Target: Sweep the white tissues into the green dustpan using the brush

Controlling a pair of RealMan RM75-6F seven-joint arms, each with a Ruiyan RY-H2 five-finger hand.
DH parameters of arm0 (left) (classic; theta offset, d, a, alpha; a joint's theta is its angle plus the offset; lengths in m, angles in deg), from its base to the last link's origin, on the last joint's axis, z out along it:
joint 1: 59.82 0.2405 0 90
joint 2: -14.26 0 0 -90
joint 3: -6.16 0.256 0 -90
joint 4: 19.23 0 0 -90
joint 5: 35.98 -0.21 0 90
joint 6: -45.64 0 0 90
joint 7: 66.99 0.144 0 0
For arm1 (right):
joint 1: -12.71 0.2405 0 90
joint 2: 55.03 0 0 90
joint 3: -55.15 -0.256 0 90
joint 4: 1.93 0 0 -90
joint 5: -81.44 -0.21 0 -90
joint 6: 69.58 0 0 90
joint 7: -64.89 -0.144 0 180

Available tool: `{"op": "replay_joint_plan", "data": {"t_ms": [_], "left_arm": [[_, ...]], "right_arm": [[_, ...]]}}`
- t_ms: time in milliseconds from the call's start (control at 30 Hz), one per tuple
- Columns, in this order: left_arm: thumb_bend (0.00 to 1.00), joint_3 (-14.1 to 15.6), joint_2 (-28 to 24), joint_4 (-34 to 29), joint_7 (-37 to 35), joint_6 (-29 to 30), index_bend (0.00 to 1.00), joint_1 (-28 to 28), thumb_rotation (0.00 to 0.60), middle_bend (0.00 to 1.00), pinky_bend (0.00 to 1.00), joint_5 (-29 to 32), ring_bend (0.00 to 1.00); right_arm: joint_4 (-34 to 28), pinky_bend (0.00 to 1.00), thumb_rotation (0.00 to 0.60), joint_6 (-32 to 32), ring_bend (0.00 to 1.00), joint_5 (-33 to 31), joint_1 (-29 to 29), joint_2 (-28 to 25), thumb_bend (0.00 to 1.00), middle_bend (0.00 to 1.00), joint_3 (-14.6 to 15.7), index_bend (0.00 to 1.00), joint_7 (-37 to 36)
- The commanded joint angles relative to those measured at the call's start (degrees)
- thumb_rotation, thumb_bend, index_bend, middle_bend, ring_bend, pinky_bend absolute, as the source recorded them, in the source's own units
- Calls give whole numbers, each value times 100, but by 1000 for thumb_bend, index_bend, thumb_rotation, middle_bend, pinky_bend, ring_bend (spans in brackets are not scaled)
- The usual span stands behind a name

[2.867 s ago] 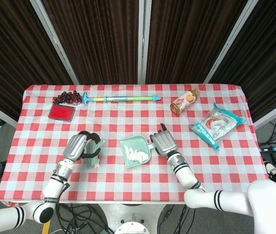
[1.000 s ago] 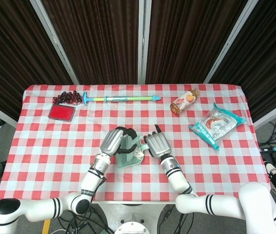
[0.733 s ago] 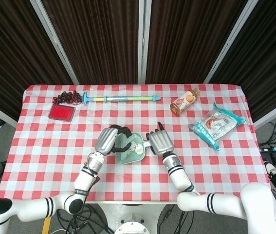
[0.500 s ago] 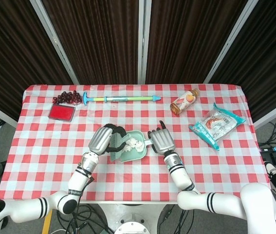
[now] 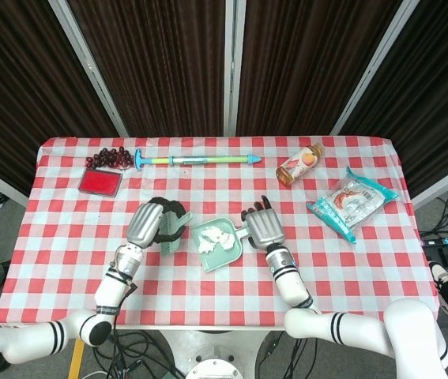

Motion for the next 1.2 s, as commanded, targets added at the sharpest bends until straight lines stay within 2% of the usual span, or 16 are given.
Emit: {"op": "replay_joint_plan", "data": {"t_ms": [33,300,433,667,767,900,1200], "left_arm": [[468,29,-21,-25,-33,2,498,20,600,535,294,-16,405],[468,18,-85,-71,-93,18,498,37,600,534,294,-23,405],[469,16,-186,17,-154,148,498,141,600,535,294,-23,405],[468,151,-546,186,115,89,494,303,600,531,291,97,405],[469,69,-532,-64,-363,130,491,437,600,530,292,230,405],[471,2,-325,-274,-861,161,492,484,600,531,301,235,405],[475,72,636,214,-256,357,492,170,600,531,320,-75,405]], "right_arm": [[-3,0,600,-10,131,8,-8,7,109,313,-8,302,9],[-355,0,600,-92,100,84,-114,-193,82,263,-1,229,-12],[-885,0,600,-310,68,401,-326,-704,72,212,39,178,-210],[-1645,0,600,-612,58,932,-865,-1837,74,202,218,172,-759],[-1815,0,600,-721,58,1144,-1096,-2219,75,203,328,171,-999],[-1966,0,600,-811,58,1390,-1341,-2579,75,204,468,171,-1255],[-2177,0,600,-967,58,1663,-1650,-2971,75,208,522,171,-1589]]}}
